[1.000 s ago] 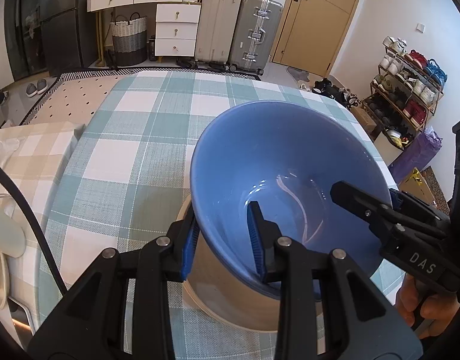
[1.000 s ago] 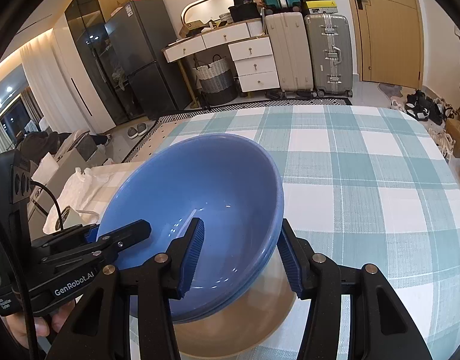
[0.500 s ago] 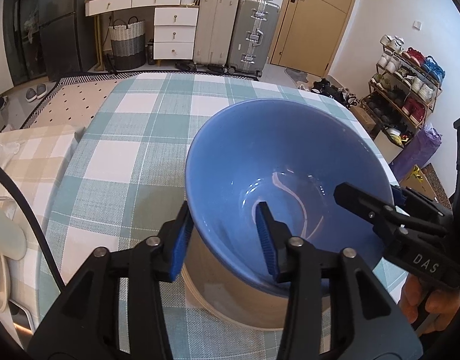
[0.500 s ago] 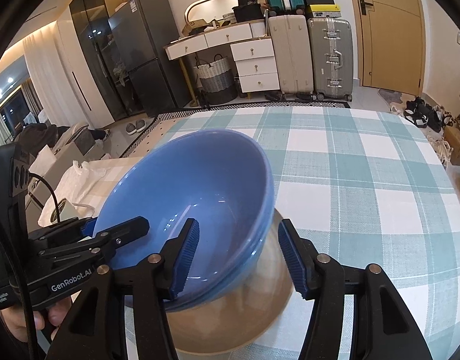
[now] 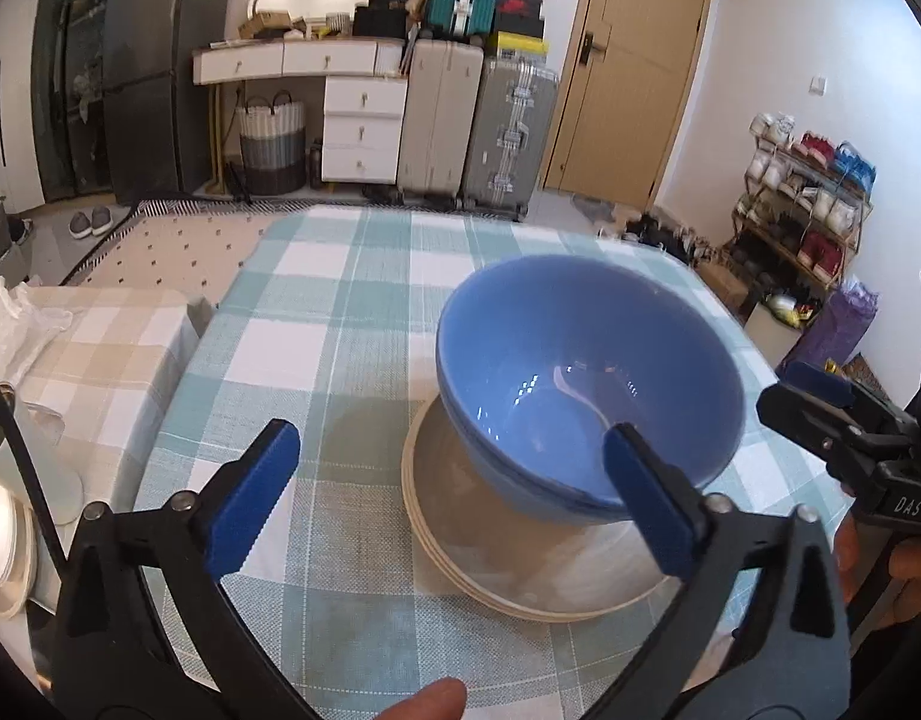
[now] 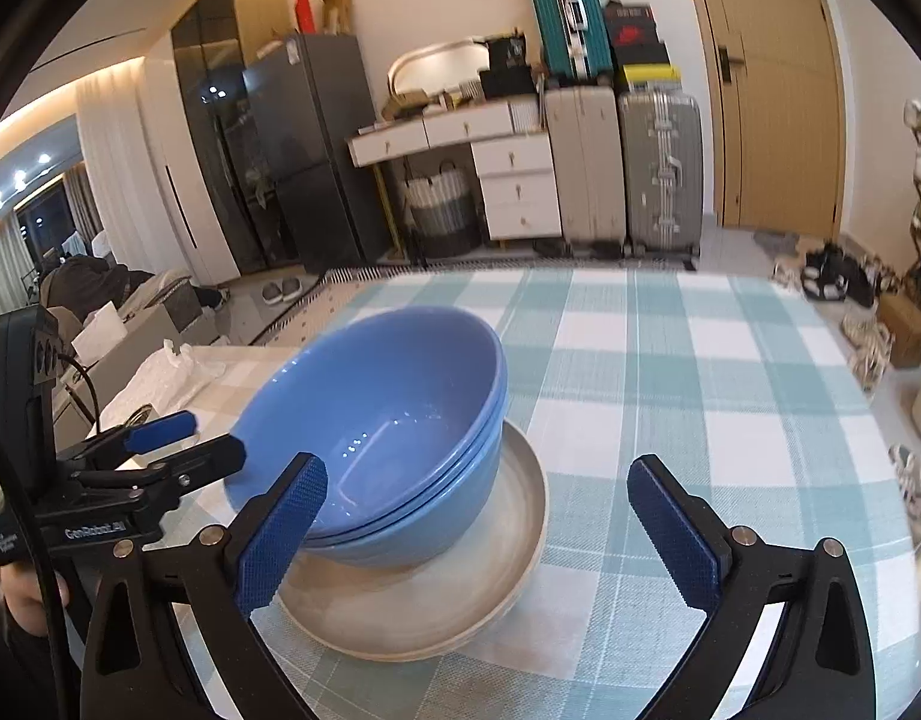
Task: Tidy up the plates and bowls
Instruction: 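Pull both tools back away from the bowl and plate stack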
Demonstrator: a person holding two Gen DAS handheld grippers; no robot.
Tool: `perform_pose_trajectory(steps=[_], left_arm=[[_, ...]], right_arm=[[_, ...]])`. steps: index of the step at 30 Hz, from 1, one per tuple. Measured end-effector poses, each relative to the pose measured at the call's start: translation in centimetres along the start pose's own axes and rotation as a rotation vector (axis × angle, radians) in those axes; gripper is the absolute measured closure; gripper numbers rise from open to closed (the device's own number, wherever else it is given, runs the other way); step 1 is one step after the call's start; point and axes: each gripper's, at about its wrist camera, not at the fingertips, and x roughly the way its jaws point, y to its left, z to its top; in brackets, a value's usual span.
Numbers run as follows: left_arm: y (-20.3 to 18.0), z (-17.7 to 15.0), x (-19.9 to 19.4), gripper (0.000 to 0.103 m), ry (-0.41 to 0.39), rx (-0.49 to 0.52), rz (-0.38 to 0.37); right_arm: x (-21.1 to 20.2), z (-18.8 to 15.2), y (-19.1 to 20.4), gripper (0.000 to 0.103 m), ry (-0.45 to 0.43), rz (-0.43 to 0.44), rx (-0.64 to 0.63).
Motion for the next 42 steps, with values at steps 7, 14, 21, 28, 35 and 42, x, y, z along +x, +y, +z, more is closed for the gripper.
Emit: perform_pose_trajectory(steps=[7,14,21,28,35,42], left_arm=[[1.5,-1.9,-4.7,0.002,-0.093,-0.002,0.04],[3.9,-4.1,-8.2,0.002,-0.12,-0.015,0.11],[4.1,-7.4,-10.2,0.002,-0.176,0.021,0.107],[0.9,-9.6,-10.3,0.002,-0.257,0.101,0.045],[-0.6,-10.2,-8.2,0.002,-0.267,0.082,0.015],[-0.9,-10.6,-6.4,0.002,-0.28,0.078,0.023]], right_arm=[[-3.9,-1.8,0.6,0.001,-0.102,0.016,-0.078],[-6.8,-3.8,0.5,0.001,-0.13,-0.019,-0.11],[-8.4,-6.3,-0.7,0.001,-0.153,-0.01,-0.086],[-8.5,-8.5,-0.9,0.001,-0.169,0.022,-0.107],[-8.1,-9.7,-0.6,0.001,-0.197,0.061,-0.134],[-7.9,-10.0,-0.8,0.001,-0.208,0.084,-0.139]])
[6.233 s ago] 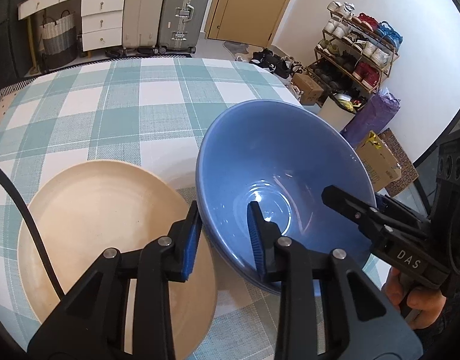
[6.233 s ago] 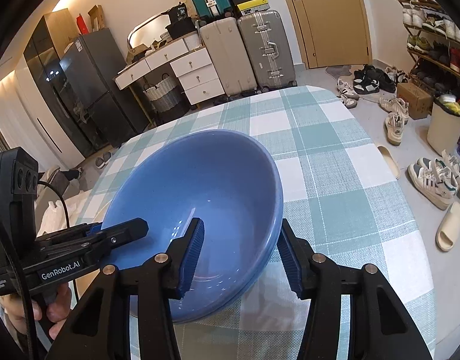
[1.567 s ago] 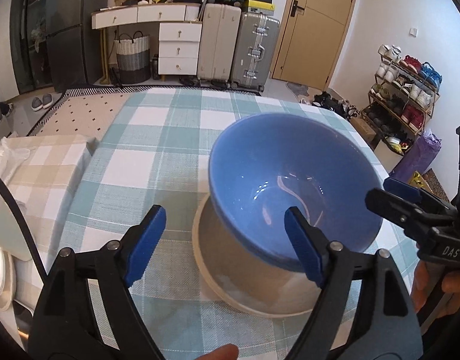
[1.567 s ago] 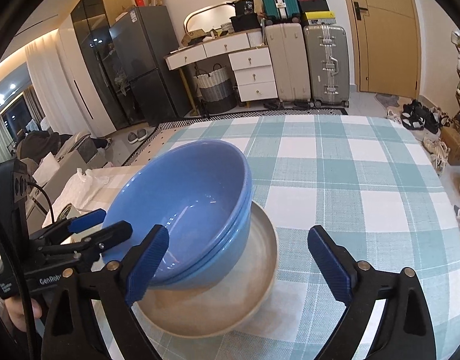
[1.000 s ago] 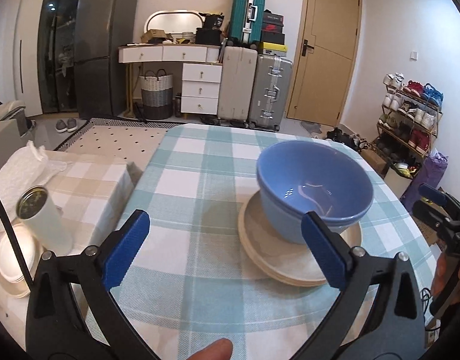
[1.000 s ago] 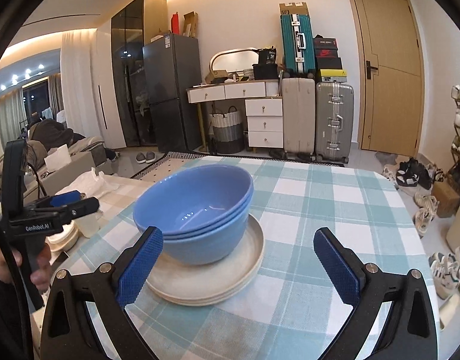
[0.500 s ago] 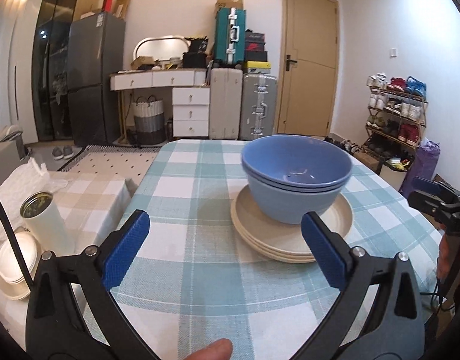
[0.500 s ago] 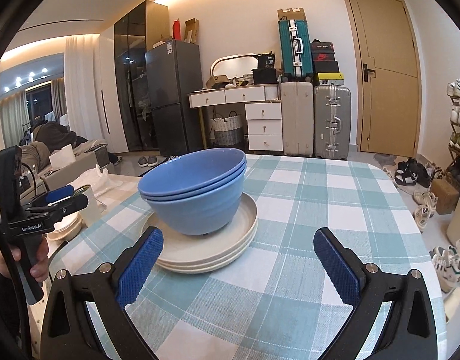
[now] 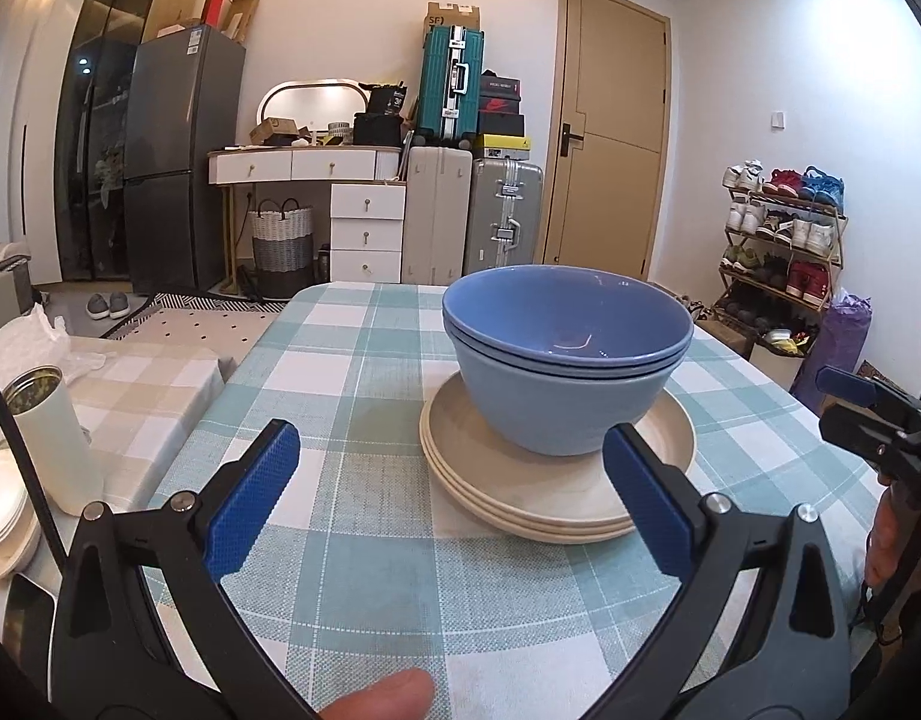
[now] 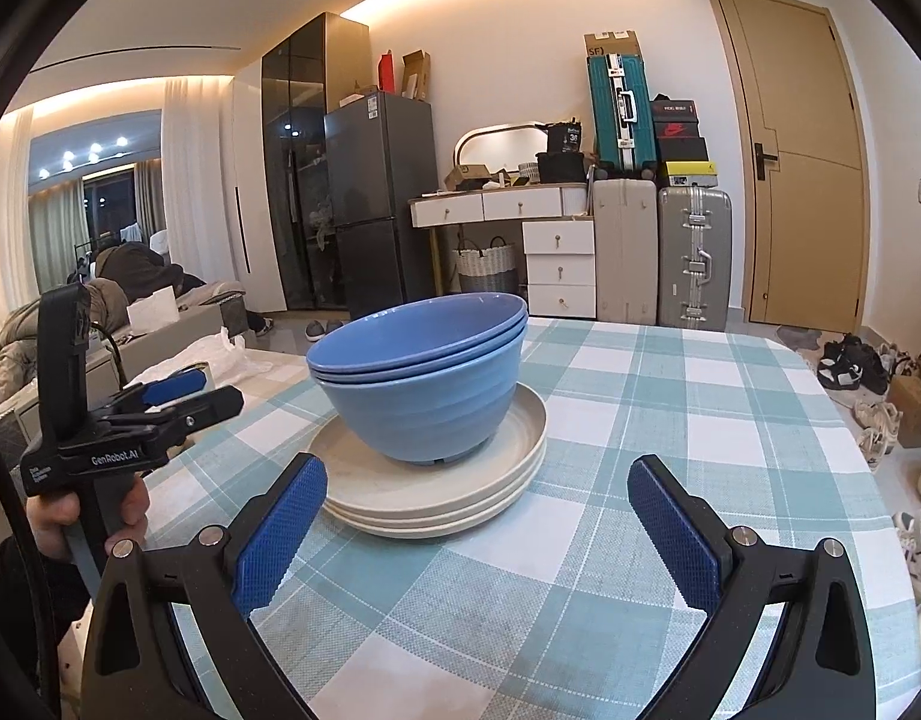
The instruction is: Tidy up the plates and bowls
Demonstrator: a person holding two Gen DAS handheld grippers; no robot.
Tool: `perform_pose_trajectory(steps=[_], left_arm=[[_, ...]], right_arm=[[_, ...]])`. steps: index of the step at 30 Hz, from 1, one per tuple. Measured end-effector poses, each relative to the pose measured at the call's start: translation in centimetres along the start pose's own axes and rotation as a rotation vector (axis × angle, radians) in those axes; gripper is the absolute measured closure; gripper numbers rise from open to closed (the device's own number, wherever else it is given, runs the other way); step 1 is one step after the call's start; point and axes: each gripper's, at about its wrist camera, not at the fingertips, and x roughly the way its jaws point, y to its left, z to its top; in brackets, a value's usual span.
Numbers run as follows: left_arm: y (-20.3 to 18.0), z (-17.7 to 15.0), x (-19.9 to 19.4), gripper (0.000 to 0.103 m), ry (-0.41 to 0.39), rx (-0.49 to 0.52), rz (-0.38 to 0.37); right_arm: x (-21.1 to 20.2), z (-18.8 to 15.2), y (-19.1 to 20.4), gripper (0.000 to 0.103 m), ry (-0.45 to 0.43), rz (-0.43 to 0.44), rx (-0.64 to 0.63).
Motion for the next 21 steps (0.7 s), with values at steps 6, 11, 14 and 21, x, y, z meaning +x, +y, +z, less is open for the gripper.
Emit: perform_pose_trajectory(steps=[6,11,14,21], left_arm=[[0.17,-0.49,0.3,0.002,-0.023,-0.007,-0.021],[0.49,-0.59,0.27,0.002,-0.034,-0.018,-0.024],[0.55,-0.67,0.41,0.002,-0.037,-0.019,-0.023],[0.76,-0.77,0.48,0.002,-0.042,-0.026,-0.023]], right_arm=[[-0.26,-0.3,-0.28,0.001,-0.031,0.001,0.01],[-0.05,-0.53,-0.2,0.001,-0.022,0.0,0.003],[-0.03,-0.59,0.03,0.001,-0.023,-0.005,-0.01],[0.46,-0.77,0.55,0.001,0.002,-0.011,-0.044]])
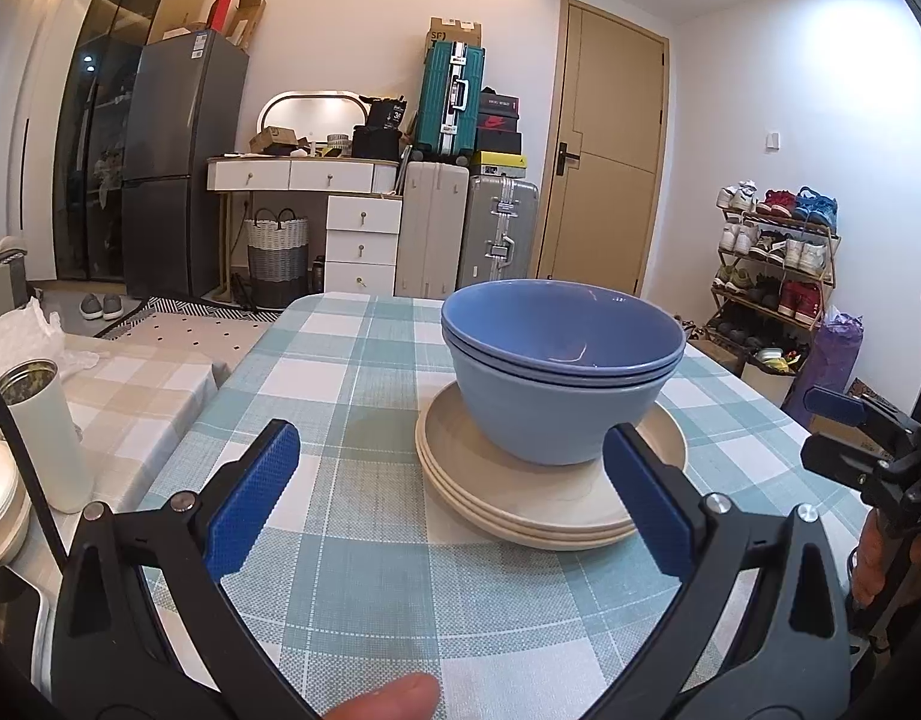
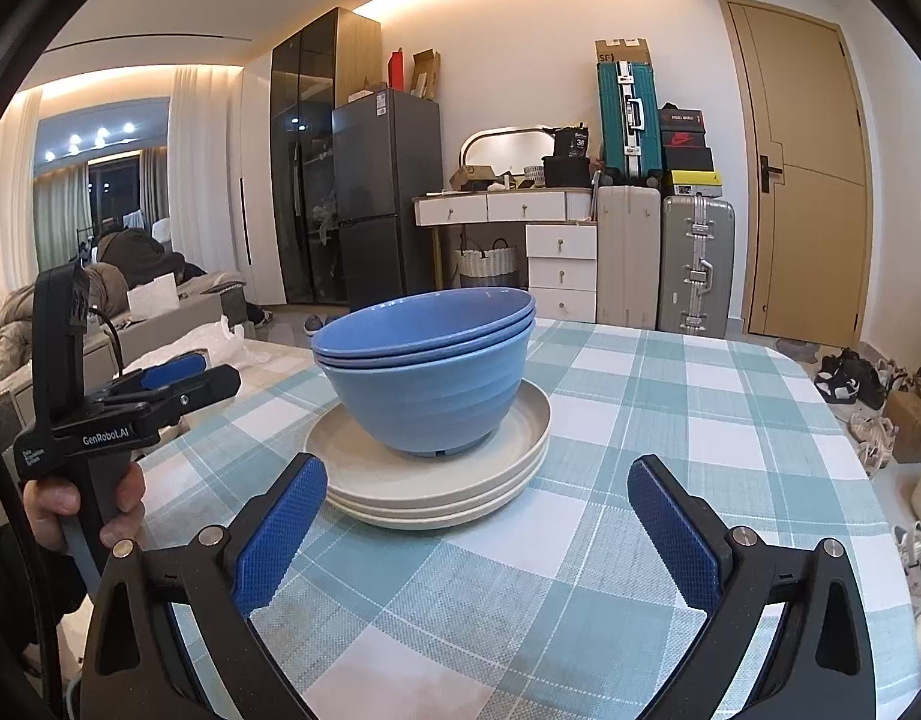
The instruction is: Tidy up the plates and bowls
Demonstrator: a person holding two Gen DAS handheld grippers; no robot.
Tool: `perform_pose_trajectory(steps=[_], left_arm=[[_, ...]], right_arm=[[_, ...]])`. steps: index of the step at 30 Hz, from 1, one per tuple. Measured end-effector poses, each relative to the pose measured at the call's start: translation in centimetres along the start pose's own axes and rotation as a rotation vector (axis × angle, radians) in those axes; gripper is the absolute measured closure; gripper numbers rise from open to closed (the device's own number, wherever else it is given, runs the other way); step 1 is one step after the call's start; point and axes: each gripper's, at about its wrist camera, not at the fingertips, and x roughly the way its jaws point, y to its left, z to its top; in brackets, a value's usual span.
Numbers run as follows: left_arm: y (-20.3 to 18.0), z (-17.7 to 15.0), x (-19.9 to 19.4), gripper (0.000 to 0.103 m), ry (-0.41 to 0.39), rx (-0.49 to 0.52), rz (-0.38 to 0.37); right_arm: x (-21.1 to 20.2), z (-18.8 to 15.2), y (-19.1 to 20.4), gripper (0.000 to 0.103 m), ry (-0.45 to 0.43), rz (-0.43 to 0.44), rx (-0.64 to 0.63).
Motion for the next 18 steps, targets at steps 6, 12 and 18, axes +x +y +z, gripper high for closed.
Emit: perform_pose_trajectory(steps=[6,12,18], left_arm=[[-0.01,-0.02,-0.22,0.002,0.0,0.003,-0.004],[-0.01,-0.09,-0.2,0.002,-0.004,0.014,-0.004],[-0.04,-0.12,-0.17,0.002,-0.007,0.017,-0.004]], right_arm=[[0.07,-0.13,0.28,0.001,-0.002,-0.004,-0.016],[0.07,-0.18,0.41,0.001,0.002,0.0,-0.019],[0.09,-0.17,0.55,0.001,0.003,0.0,-0.021]])
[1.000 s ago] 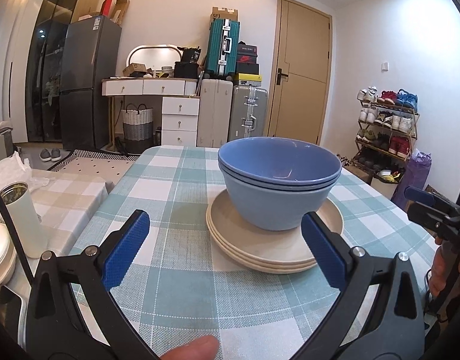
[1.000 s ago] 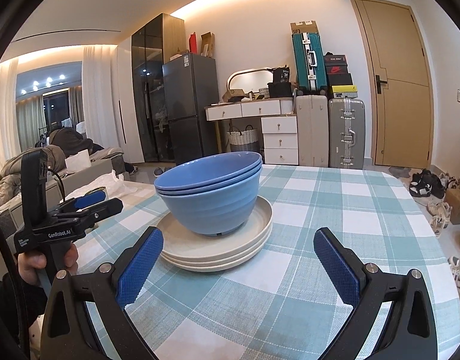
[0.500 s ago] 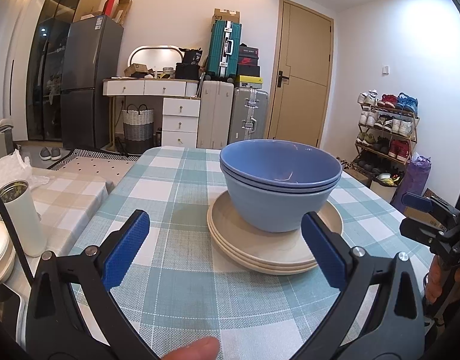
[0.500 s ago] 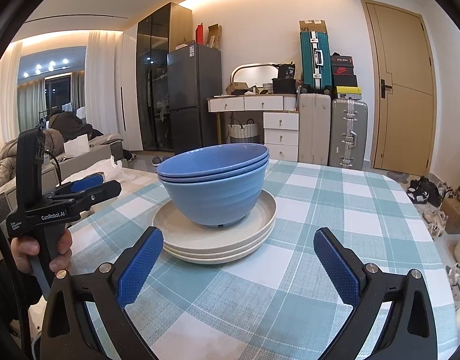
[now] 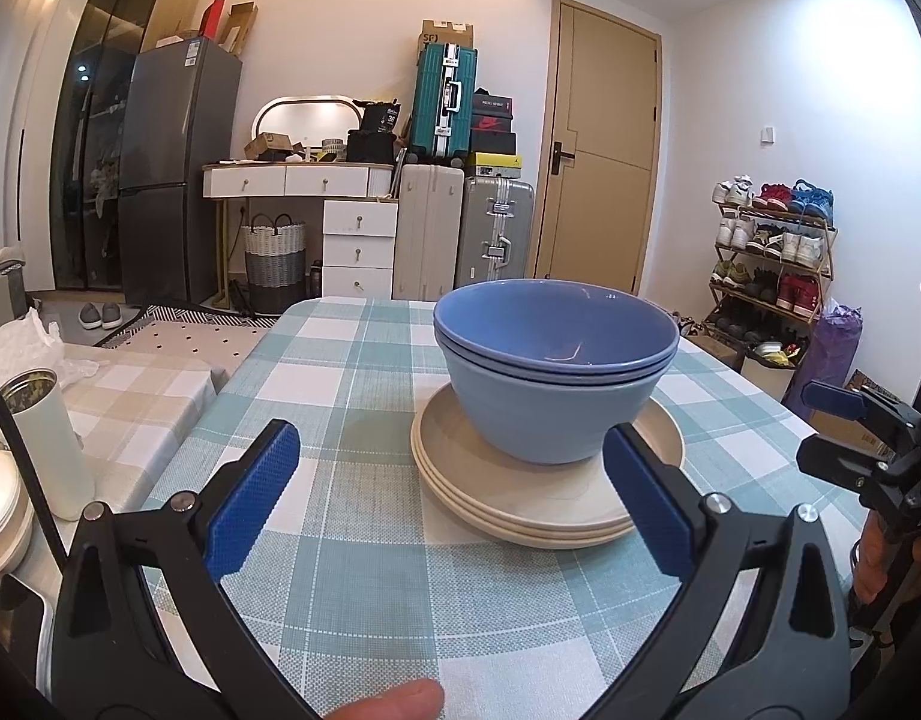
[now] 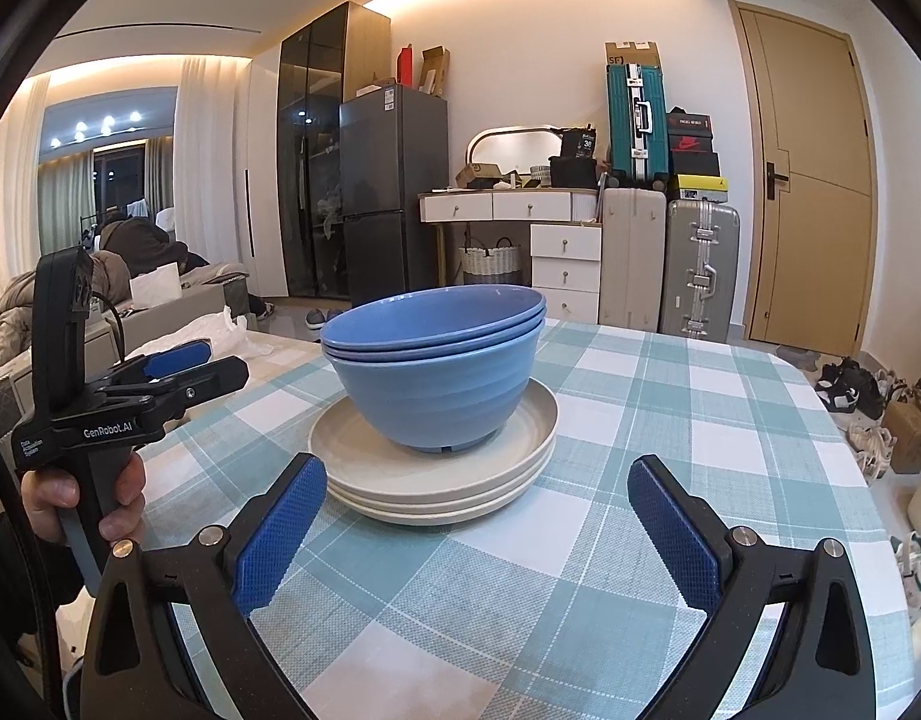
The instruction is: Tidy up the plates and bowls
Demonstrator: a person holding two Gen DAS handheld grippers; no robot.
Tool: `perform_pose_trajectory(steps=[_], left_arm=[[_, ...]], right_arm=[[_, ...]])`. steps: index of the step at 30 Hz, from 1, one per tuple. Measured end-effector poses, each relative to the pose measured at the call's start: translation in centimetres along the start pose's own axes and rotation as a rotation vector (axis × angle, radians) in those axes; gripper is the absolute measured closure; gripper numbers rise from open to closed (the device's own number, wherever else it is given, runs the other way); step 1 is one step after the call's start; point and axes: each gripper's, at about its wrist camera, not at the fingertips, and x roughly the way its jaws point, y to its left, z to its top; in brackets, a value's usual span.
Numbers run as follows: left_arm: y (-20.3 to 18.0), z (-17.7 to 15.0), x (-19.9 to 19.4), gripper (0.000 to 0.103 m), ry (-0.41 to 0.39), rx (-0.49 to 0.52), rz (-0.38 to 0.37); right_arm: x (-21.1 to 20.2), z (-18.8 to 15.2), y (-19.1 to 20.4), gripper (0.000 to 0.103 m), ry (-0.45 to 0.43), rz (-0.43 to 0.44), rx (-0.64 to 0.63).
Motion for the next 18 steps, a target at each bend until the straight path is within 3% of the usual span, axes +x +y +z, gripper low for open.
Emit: perform_pose_trajectory(steps=[18], left_arm=[[0.0,-0.1,0.07,0.002,-0.001,0.002,0.0]], right_arm=[[0.05,-0.03,-0.01,0.001,-0.001,0.002,-0.002]])
